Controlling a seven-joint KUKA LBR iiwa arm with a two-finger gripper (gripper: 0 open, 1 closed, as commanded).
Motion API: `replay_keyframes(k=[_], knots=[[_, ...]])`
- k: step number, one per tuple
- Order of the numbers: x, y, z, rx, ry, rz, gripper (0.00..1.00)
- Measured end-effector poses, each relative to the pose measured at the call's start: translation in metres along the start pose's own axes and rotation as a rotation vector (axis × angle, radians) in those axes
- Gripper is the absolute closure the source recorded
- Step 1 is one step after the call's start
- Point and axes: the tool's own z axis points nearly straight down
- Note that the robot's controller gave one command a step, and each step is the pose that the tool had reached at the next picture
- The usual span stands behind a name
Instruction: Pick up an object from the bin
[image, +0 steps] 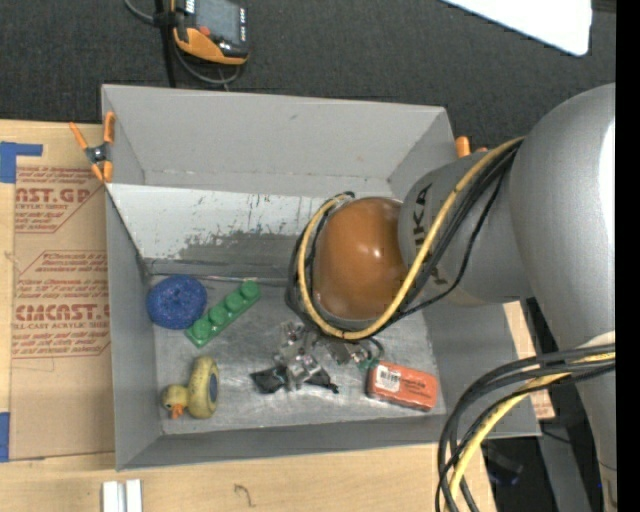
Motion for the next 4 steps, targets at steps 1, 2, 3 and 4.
replay_keyframes(k=[1,2,3,4], knots=[[0.000,0.000,0.000,0.000,0.000,0.000,1.00],[0.005,-0.032,-0.114,-0.001,0.005,0.002,1.00],[0.005,-0.032,-0.114,-0.001,0.006,0.002,1.00],[0.000,-0.035,-0.132,-0.004,0.015,-0.048,1.00]])
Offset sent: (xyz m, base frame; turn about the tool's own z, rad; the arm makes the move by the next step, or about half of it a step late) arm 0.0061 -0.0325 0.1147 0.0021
